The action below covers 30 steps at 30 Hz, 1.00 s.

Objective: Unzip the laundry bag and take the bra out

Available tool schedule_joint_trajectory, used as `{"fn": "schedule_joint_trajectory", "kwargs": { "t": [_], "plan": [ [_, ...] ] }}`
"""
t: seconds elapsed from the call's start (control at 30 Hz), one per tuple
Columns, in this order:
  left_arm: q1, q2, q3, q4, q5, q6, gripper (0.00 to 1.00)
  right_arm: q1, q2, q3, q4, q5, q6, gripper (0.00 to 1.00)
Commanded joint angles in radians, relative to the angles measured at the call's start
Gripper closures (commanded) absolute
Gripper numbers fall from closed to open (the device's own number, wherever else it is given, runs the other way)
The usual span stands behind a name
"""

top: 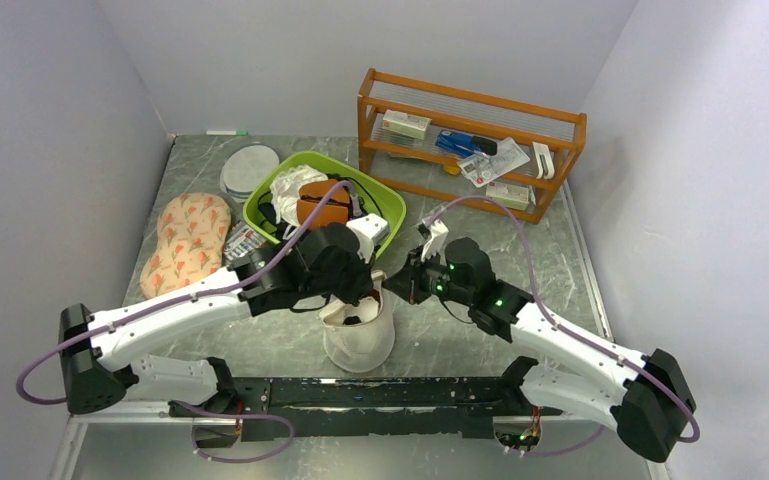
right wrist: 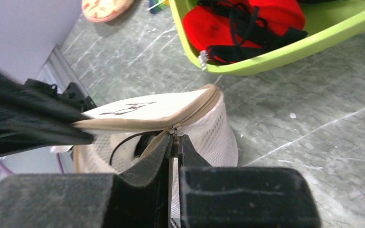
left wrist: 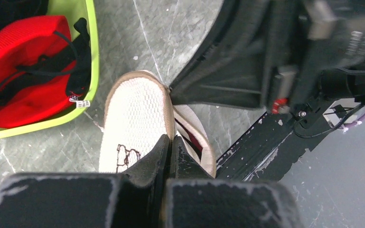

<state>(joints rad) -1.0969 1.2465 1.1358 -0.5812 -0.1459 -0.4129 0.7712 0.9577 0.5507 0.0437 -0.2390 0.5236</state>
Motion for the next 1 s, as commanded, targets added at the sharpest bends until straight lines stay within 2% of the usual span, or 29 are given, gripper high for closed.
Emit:
{"fn": "schedule_joint_trajectory", "kwargs": {
  "t": [0.0,0.23,0.4,0.53,0.67,0.77,0.97],
  "plan": [
    [0.000,-0.085,0.001,0.007,0.006,0.050,0.93,-0.019,0.048,0.062,-0.085,0.081,-0.020,1.00],
    [-0.001,-0.151,-0.002,-0.045,0.022,0.104,0.93,-0.099,0.089,0.087,-0.098,0.072,-0.059,1.00],
    [-0.002,-0.203,-0.029,-0.054,-0.007,0.097,0.93,-0.161,0.112,0.098,-0.099,0.003,-0.080,1.00],
    [0.000,-0.198,-0.042,-0.063,-0.051,0.075,0.93,-0.161,0.065,0.076,-0.047,-0.115,-0.114,1.00],
    [-0.001,-0.141,-0.022,-0.121,-0.123,0.016,0.81,-0.162,0.011,0.044,0.006,-0.213,-0.107,1.00],
    [0.000,-0.100,-0.009,-0.130,-0.183,-0.005,0.64,-0.162,-0.012,0.038,0.017,-0.250,-0.094,1.00],
    [-0.002,0.003,0.042,-0.065,-0.138,0.050,0.48,-0.159,0.000,0.049,0.021,-0.312,-0.081,1.00]
  ]
}}
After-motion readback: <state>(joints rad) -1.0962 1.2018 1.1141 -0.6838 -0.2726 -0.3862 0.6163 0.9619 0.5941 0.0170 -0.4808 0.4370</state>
